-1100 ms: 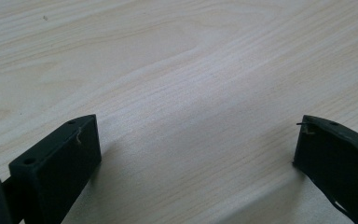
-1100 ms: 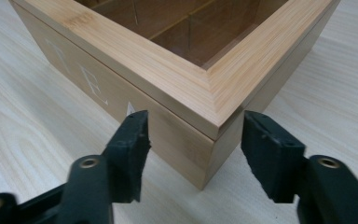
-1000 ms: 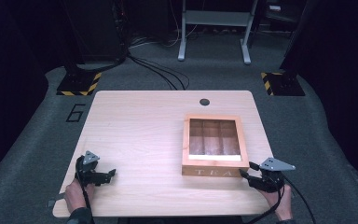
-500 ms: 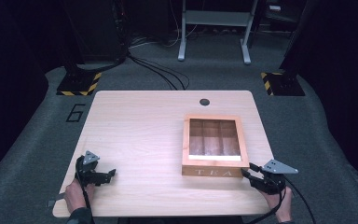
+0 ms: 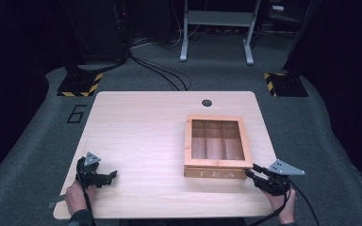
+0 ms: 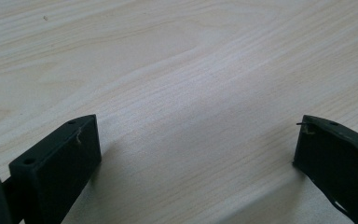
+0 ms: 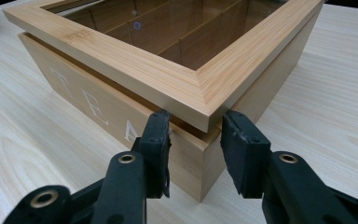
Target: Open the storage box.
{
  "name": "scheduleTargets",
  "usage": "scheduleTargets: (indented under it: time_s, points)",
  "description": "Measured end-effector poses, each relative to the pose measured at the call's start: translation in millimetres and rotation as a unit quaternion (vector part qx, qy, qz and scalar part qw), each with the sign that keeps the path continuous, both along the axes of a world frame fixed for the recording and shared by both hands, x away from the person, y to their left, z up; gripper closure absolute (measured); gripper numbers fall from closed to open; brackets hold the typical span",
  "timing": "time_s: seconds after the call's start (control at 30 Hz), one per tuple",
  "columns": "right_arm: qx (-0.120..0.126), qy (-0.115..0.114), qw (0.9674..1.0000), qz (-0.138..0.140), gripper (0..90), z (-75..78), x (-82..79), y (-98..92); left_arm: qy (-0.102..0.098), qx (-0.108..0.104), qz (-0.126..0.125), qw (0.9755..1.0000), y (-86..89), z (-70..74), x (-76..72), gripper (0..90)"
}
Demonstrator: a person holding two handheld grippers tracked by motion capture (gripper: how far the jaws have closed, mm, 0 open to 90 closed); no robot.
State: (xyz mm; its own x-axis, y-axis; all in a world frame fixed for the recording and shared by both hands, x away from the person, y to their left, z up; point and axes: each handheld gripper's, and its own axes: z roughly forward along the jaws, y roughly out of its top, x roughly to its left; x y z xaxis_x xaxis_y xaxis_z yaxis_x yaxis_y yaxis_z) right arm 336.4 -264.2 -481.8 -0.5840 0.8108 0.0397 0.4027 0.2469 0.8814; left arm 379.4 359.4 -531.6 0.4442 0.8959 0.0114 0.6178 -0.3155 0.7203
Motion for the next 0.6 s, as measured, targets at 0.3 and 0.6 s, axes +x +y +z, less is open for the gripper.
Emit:
scheduleTargets:
  time_s: [0.3,0.6]
  points:
    - [0.020,-0.005,0.9998,0.001,70.1,4.5,2.5,-0.5,0.000,0.000,0.000,1.0000,0.0,0.0,0.0,0.3]
    - [0.030,-0.009,0.9994,0.016,75.2,2.9,11.0,0.8,0.000,0.000,0.000,1.0000,0.0,0.0,-0.1,0.3]
